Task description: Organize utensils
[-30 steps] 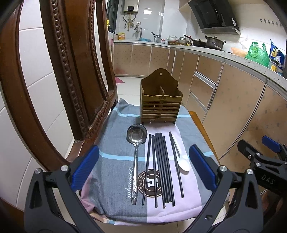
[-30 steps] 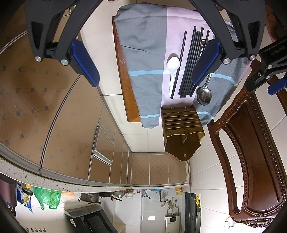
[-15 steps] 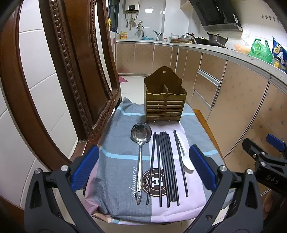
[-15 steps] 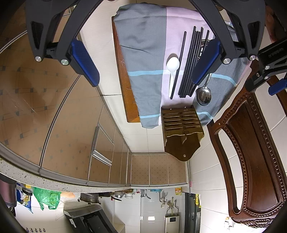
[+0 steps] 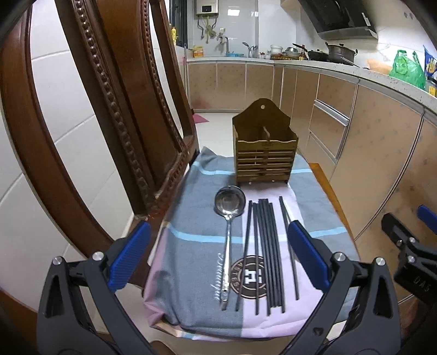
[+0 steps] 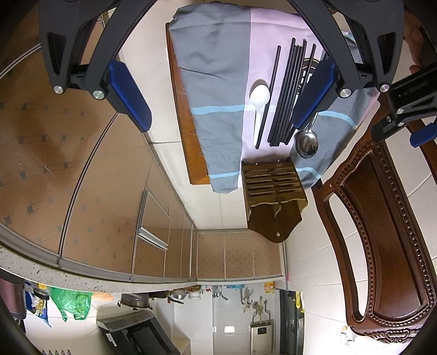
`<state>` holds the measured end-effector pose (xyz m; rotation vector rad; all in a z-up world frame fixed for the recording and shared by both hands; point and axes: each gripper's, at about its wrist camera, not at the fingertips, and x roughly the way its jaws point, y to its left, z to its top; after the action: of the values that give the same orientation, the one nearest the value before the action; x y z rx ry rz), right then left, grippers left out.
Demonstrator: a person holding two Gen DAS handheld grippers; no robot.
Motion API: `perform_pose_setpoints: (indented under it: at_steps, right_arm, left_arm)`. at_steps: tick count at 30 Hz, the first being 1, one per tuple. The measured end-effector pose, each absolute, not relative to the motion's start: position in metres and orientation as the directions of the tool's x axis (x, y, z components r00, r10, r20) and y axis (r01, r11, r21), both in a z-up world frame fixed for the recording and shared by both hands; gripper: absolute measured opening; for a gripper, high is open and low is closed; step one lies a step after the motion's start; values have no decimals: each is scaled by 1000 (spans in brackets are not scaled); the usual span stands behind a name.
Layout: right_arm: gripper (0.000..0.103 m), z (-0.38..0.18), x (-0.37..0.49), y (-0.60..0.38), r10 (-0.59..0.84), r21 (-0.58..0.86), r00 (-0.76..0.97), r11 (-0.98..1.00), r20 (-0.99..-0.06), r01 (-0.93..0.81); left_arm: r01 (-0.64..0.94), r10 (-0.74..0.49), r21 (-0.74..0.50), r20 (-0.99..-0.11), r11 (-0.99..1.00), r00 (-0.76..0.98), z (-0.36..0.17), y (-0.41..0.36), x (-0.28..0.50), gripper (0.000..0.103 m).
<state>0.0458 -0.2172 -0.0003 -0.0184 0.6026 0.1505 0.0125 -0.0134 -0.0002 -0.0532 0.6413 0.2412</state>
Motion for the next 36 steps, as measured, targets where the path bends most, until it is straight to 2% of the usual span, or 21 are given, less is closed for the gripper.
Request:
perform_pose_setpoints:
  at_steps: [7, 9, 16, 18, 21, 23, 25, 31, 36]
  right_arm:
    - [100, -11, 50, -212, 135, -9, 797, 985, -589, -173]
    - [100, -14, 52, -209, 151, -17, 786, 979, -600, -202]
    - [100, -32, 71, -207, 238, 44, 722, 960, -650, -277]
    - [97, -41, 81, -208, 244, 62, 703, 960, -668, -274]
    - [83, -54, 98, -206, 247, 85, 661, 960, -709, -267]
    - [70, -63, 109, -202, 248, 93, 631, 959, -735, -269]
    - [65, -70, 118, -196, 257, 100, 608, 955, -752, -280]
    - [51, -82, 151, -175, 260, 84, 567, 945, -782, -317]
    - [50, -97, 179, -168, 316, 142, 509, 925, -801, -351]
  left_arm:
    - [-187, 139, -20, -589, 982, 796, 2, -2, 9, 99]
    - [-207, 155, -23, -579, 978, 800, 2, 2, 8, 99]
    - [-207, 131, -53, -620, 977, 774, -8, 13, 19, 99]
    - [-202, 122, -58, -629, 978, 768, -13, 16, 24, 99]
    - [-206, 124, -55, -637, 977, 760, -21, 20, 30, 99]
    - [-198, 112, -60, -651, 978, 751, -27, 21, 36, 98]
    - [-191, 107, -56, -664, 980, 740, -34, 22, 45, 96]
    - [-179, 99, -45, -688, 983, 719, -44, 22, 76, 93]
    - [-194, 134, -16, -666, 981, 734, -42, 25, 99, 94]
